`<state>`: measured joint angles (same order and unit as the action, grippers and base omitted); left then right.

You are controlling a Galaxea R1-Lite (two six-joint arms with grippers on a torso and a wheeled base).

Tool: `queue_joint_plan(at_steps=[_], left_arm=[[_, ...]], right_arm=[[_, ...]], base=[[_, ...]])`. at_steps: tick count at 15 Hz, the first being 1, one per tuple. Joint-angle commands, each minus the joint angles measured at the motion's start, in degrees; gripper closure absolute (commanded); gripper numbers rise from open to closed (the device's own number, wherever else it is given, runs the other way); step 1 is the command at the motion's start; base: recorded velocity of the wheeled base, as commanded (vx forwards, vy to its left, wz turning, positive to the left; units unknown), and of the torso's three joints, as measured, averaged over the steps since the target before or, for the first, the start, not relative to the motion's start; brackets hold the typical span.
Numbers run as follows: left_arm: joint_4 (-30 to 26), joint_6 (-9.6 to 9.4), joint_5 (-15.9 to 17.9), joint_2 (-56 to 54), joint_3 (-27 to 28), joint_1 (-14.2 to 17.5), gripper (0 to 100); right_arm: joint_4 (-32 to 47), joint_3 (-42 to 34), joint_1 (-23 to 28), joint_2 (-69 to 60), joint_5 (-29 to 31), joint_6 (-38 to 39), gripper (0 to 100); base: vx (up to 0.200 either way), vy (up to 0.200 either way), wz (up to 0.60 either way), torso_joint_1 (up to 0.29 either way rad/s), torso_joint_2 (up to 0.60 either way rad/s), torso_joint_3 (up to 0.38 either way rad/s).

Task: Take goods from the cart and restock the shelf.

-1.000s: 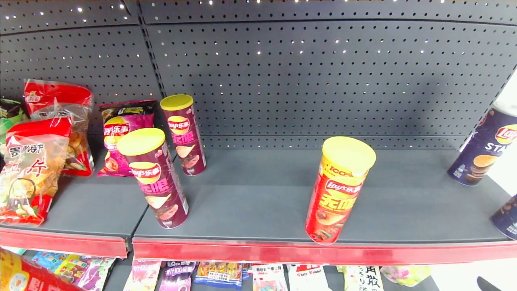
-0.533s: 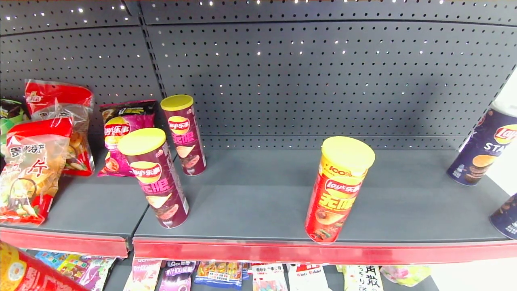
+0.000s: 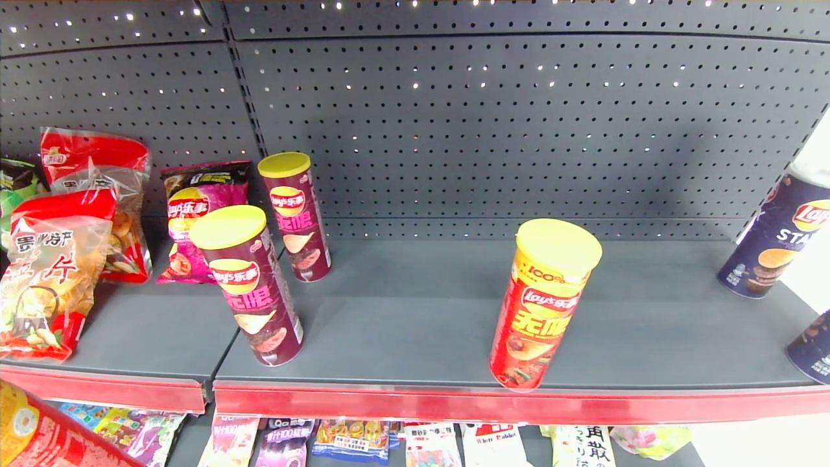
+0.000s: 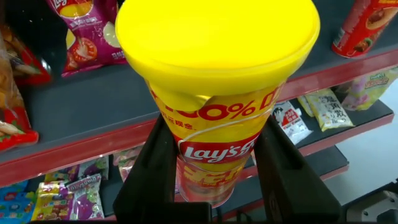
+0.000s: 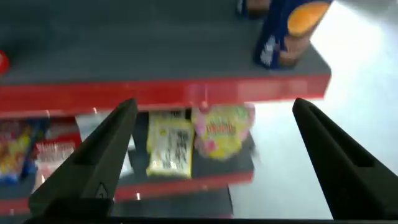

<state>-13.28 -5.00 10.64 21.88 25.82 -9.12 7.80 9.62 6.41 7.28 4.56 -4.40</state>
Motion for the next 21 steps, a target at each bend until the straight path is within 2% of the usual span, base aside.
queue_joint_plan(at_steps=[1, 3, 5, 8, 21], left_arm=[[0.0, -0.28, -0.5, 0.0, -0.2, 0.1, 100], [0.1, -0.36, -1.5, 0.4, 0.2, 0.1, 100], [1.5, -0.28, -1.5, 0.7, 0.2, 0.1, 100], [3.9, -0.36, -1.6, 1.5, 0.3, 0.1, 100], [3.9, -0.54, -1.5, 1.2, 0.0, 0.0, 100]], right_arm=[[-10.9, -9.5, -0.3, -1.7, -2.7, 3.2, 0], [-10.7, -9.5, -0.3, -1.7, -1.0, 4.0, 0], [-7.8, -9.6, -0.3, -1.7, -4.5, 2.8, 0], [-7.8, -9.5, -0.3, -1.7, -4.6, 3.2, 0], [-7.8, -9.5, -0.3, -1.7, -4.6, 3.3, 0]], base=[[0.0, 0.0, 0.0, 0.0, 0.0, 0.0], [0.0, 0.0, 0.0, 0.0, 0.0, 0.0], [0.0, 0.0, 0.0, 0.0, 0.0, 0.0], [0.0, 0.0, 0.0, 0.0, 0.0, 0.0], [0.0, 0.0, 0.0, 0.0, 0.0, 0.0]])
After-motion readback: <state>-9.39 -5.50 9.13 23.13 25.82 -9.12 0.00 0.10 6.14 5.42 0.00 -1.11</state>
